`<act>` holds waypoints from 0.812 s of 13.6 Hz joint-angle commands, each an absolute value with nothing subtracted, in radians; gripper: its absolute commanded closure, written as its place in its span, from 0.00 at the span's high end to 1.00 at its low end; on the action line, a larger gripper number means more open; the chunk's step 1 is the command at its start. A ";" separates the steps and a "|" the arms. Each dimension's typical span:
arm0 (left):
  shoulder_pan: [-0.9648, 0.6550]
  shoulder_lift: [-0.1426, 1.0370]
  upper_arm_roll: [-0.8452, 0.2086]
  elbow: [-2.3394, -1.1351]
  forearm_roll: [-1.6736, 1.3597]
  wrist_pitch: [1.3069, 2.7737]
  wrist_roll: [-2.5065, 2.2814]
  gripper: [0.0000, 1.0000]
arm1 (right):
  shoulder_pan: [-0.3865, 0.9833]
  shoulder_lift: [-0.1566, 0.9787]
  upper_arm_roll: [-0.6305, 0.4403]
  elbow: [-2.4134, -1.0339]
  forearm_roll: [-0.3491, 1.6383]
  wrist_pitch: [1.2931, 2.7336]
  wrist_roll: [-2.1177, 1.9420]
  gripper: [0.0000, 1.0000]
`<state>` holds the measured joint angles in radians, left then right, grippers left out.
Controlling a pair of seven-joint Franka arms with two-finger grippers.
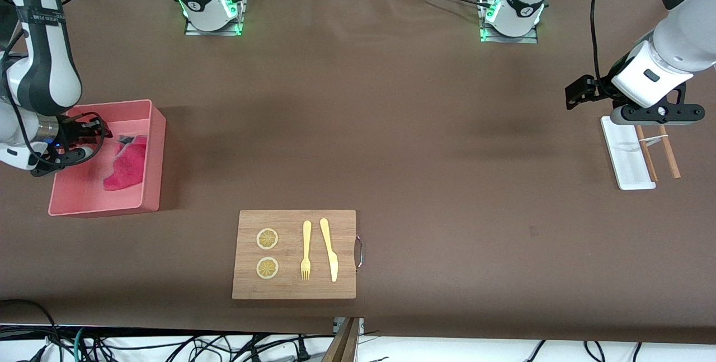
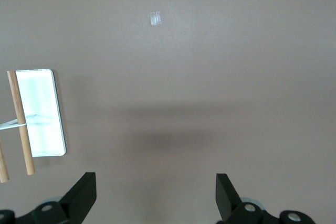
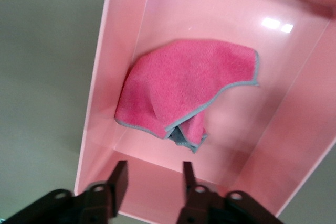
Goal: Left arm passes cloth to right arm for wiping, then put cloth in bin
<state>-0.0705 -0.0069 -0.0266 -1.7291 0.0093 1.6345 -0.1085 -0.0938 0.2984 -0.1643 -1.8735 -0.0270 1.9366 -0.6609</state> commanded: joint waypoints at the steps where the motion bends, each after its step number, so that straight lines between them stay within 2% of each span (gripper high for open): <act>1: -0.080 -0.011 -0.017 -1.715 -0.017 1.617 -0.084 1.00 | -0.098 0.215 -0.143 -1.878 -0.008 1.914 -0.623 1.00; 6: -0.072 -0.012 -0.017 -1.710 -0.017 1.606 -0.083 1.00 | -0.092 0.046 -0.020 -1.870 -0.008 1.777 -0.317 1.00; 9: -0.072 -0.012 -0.017 -1.710 -0.017 1.603 -0.083 1.00 | -0.046 -0.055 0.011 -1.855 0.017 1.692 -0.151 1.00; 11: -0.078 -0.012 -0.017 -1.704 -0.015 1.603 -0.084 1.00 | -0.037 -0.086 0.053 -1.812 0.017 1.611 -0.063 1.00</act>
